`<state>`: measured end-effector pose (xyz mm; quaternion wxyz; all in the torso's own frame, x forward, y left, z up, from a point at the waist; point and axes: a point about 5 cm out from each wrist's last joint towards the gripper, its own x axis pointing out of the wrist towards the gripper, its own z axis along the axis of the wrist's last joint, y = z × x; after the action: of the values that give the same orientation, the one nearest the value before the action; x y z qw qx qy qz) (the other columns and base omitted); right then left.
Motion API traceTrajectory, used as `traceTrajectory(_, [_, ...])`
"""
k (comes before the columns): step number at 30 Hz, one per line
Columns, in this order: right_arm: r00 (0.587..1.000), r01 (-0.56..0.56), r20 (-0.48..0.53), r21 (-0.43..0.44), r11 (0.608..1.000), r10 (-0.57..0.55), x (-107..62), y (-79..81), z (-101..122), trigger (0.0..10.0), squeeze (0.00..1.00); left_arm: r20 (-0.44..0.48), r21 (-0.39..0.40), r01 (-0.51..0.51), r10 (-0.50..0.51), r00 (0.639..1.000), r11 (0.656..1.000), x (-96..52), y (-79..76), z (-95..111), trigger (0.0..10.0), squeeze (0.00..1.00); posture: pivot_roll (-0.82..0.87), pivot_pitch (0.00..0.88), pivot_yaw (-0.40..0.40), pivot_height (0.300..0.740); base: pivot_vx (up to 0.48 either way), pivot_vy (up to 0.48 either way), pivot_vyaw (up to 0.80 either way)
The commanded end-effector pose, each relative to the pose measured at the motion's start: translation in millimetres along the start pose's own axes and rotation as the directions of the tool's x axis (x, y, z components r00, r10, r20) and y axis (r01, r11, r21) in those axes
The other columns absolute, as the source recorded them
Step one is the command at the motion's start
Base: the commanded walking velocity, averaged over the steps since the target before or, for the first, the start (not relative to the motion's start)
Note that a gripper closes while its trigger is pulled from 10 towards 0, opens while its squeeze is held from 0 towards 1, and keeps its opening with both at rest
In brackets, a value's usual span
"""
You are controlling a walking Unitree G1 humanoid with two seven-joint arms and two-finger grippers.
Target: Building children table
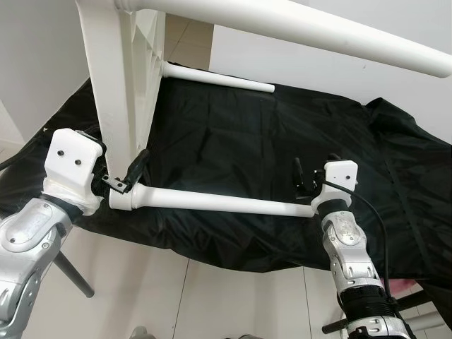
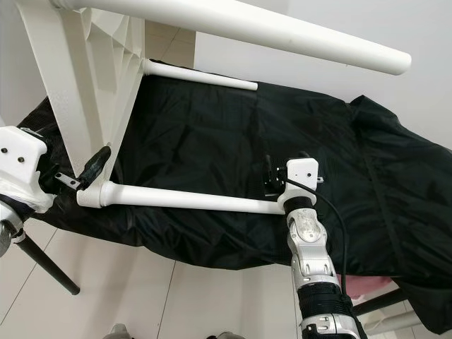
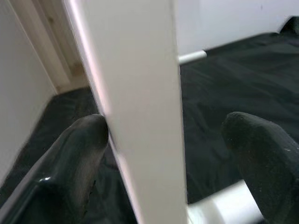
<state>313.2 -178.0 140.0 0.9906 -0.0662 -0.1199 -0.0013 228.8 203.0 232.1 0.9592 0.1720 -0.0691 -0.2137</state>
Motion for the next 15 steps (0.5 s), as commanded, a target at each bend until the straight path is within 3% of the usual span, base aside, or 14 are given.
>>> traceTrajectory(1, [1.0, -0.01, 0.002, 0.003, 1.0, 0.01, 1.7, 1.3, -0.8, 10.0, 0.0, -0.007, -0.031, 0.271, -0.271, 0.962, 0.962, -8.5, -15.5, 5.0, 10.0, 0.0, 0.1, 0.035, -0.142, 0.74, 0.0, 0.0, 0.0])
traceTrajectory(6, [1.0, -0.024, 0.002, 0.001, 1.0, 0.024, 2.0, 3.4, -1.4, 10.0, 0.0, -0.045, -0.082, 0.35, -0.355, 0.934, 0.933, -19.2, -21.5, 4.6, 10.0, 0.0, 0.1, 0.034, -0.142, 0.74, 0.0, 0.0, 0.0])
traceTrajectory(15, [0.999, -0.043, 0.002, -0.006, 0.999, 0.043, 2.2, 2.9, -1.8, 10.0, 0.0, -0.087, -0.14, 0.397, -0.41, 0.908, 0.907, -25.2, -29.3, -1.1, 10.0, 0.0, 0.09, 0.034, -0.143, 0.74, 0.0, 0.0, 0.0])
